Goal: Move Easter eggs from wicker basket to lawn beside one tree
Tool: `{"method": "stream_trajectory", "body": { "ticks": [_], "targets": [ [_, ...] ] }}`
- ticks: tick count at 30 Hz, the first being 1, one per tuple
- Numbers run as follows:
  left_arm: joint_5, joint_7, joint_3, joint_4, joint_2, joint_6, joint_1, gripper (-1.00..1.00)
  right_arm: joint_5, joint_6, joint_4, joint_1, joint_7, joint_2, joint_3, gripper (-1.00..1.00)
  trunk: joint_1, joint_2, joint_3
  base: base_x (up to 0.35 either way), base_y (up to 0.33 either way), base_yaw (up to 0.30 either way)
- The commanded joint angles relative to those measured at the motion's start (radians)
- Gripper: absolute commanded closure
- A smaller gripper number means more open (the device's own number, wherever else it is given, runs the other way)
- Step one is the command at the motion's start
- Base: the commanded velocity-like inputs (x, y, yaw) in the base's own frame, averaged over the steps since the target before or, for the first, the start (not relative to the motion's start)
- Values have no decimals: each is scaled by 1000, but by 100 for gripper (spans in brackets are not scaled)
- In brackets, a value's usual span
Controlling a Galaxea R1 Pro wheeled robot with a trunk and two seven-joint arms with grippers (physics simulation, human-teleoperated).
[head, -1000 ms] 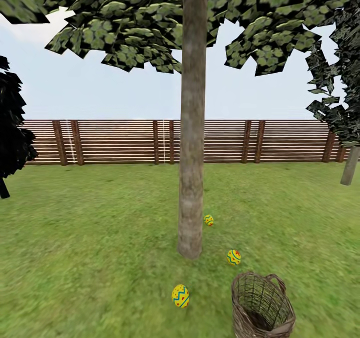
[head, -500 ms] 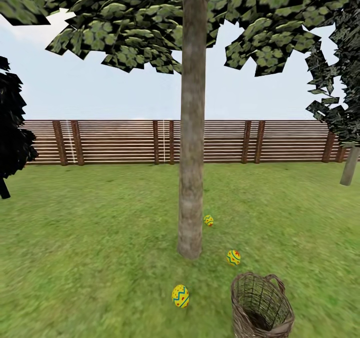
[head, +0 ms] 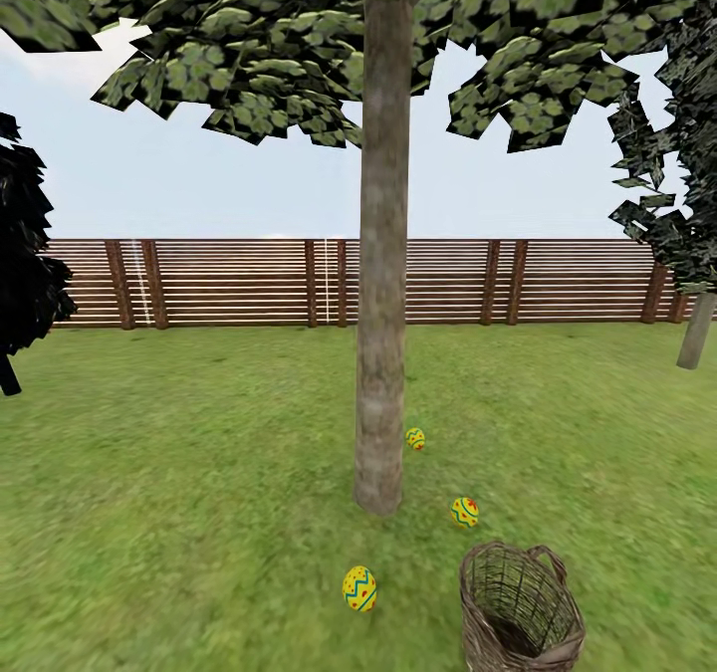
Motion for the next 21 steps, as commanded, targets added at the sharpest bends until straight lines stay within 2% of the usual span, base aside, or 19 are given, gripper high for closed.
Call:
{"method": "stream_trajectory", "body": {
  "ticks": [1,13,18,21],
  "targets": [
    [11,-4,2,2,2,-2,-1,-100,-7,-6,4,-1,-1,1,8,-100,0,-1,0,0,0,0],
    [4,-4,-1,1,2,-15,-1,-100,-9,-3,-1,-1,2,1,6,-100,0,-1,0,0,0,0],
    [-43,-4,-1,2,5,-13,-1,-100,-4,-2,0,-1,2,22,9,-100,0,-1,0,0,0,0],
    [-53,-4,-1,2,6,-13,-1,-100,-5,-2,-1,-1,1,27,9,-100,0,-1,0,0,0,0]
  ]
}}
